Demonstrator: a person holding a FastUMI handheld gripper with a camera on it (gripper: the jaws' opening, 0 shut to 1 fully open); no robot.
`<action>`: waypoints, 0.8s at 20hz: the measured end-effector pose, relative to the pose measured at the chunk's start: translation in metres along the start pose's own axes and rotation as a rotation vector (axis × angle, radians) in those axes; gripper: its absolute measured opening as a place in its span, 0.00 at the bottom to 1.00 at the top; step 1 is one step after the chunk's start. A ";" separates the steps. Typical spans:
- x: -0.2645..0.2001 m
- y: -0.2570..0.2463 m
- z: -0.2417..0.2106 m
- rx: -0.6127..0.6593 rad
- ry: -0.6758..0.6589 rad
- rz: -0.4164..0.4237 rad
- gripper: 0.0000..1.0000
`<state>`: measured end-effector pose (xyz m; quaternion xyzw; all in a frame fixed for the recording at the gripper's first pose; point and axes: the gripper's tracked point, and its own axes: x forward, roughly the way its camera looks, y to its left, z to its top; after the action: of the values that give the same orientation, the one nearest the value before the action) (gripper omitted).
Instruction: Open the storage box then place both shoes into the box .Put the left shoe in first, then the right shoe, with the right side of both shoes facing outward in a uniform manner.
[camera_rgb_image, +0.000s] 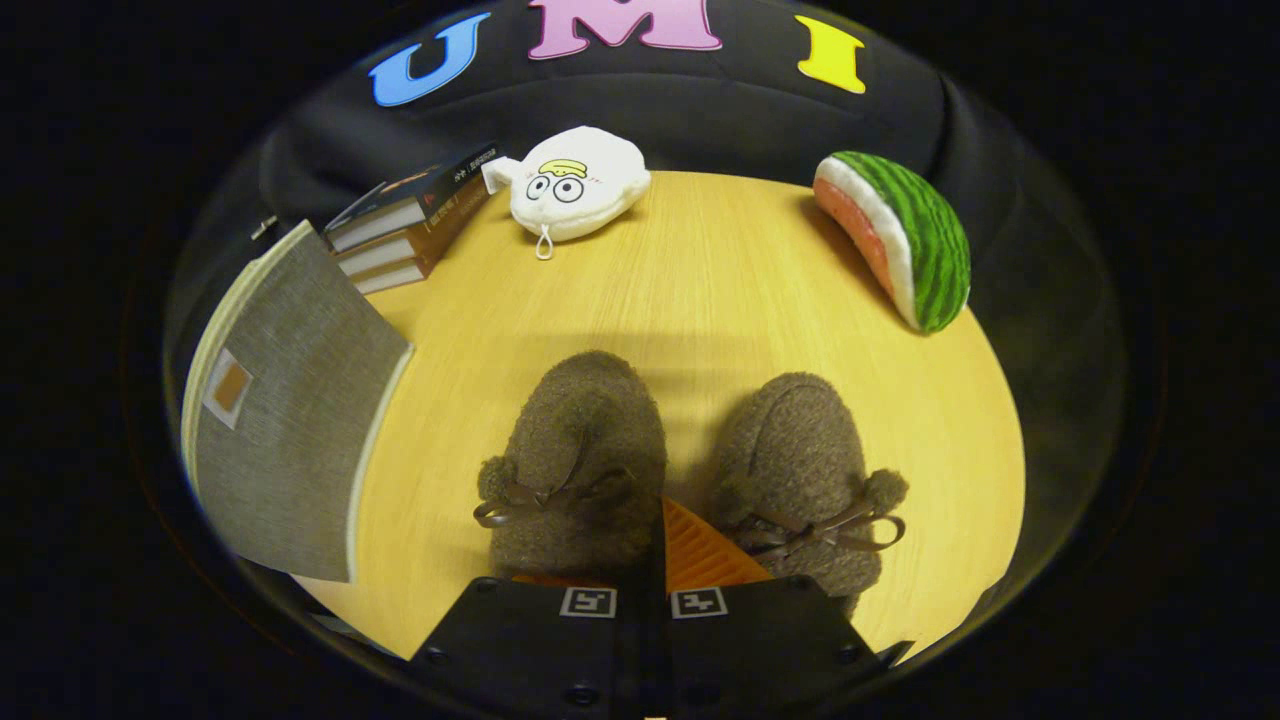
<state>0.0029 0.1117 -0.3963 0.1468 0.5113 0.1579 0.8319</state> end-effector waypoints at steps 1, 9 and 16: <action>-0.008 0.001 0.006 0.032 -0.014 -0.002 0.05; -0.128 0.063 0.073 0.125 -0.130 0.083 0.05; -0.185 0.180 0.126 0.108 -0.190 0.158 0.05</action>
<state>0.0162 0.1878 -0.1198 0.2457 0.4248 0.1807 0.8524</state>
